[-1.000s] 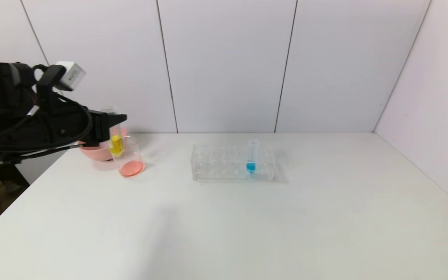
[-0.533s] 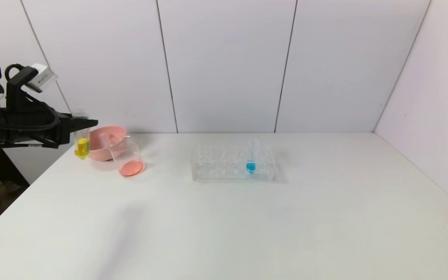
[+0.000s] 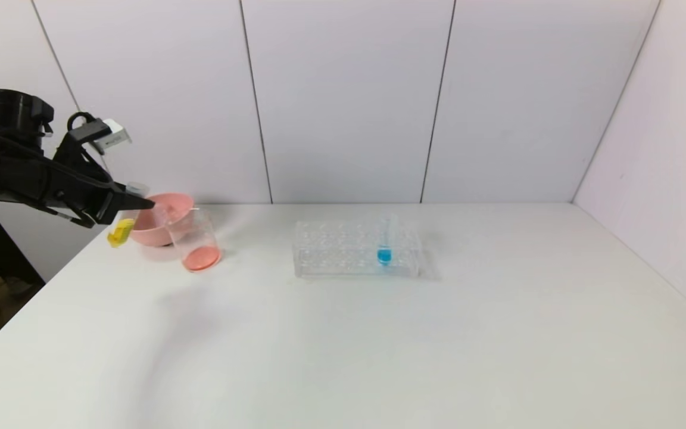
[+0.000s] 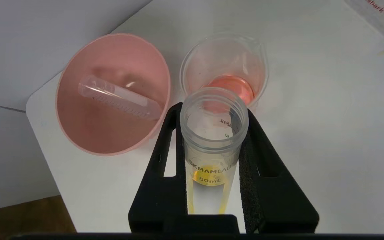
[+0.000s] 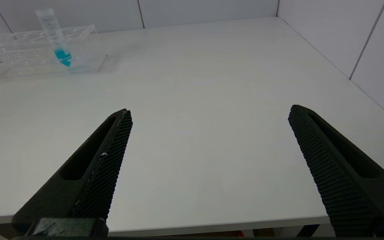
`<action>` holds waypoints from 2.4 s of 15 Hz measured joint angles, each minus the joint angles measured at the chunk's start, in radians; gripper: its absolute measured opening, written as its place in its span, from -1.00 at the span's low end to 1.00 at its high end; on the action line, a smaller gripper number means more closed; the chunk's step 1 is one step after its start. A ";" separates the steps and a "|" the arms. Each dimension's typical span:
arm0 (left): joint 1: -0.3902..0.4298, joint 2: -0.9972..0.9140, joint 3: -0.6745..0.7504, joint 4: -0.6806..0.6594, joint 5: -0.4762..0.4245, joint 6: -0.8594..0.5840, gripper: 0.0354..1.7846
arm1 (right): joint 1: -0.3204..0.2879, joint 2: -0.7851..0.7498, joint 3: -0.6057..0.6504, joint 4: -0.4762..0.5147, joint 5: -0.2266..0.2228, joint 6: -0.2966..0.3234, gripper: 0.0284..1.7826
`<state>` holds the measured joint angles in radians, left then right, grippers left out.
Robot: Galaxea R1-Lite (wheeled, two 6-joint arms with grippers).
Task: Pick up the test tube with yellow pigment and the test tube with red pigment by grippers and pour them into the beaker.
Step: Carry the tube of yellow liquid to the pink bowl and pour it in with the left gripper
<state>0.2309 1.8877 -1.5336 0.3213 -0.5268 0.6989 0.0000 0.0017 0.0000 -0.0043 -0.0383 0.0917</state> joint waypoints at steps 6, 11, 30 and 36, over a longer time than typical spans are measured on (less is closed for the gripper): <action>-0.050 0.104 -0.251 0.264 0.228 0.153 -0.52 | 0.000 0.000 0.000 0.000 0.000 0.000 0.92; -0.133 0.158 -0.369 0.354 0.418 0.185 -0.52 | 0.000 0.000 0.000 0.000 0.000 0.000 0.92; -0.279 0.220 -0.470 0.441 0.801 0.324 -0.52 | 0.000 0.000 0.000 0.000 0.000 0.000 0.92; -0.328 0.228 -0.470 0.484 0.886 0.331 -0.52 | 0.000 0.000 0.000 0.000 0.000 0.000 0.92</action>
<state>-0.0970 2.1153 -2.0032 0.8049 0.3587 1.0300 0.0000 0.0017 0.0000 -0.0043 -0.0383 0.0917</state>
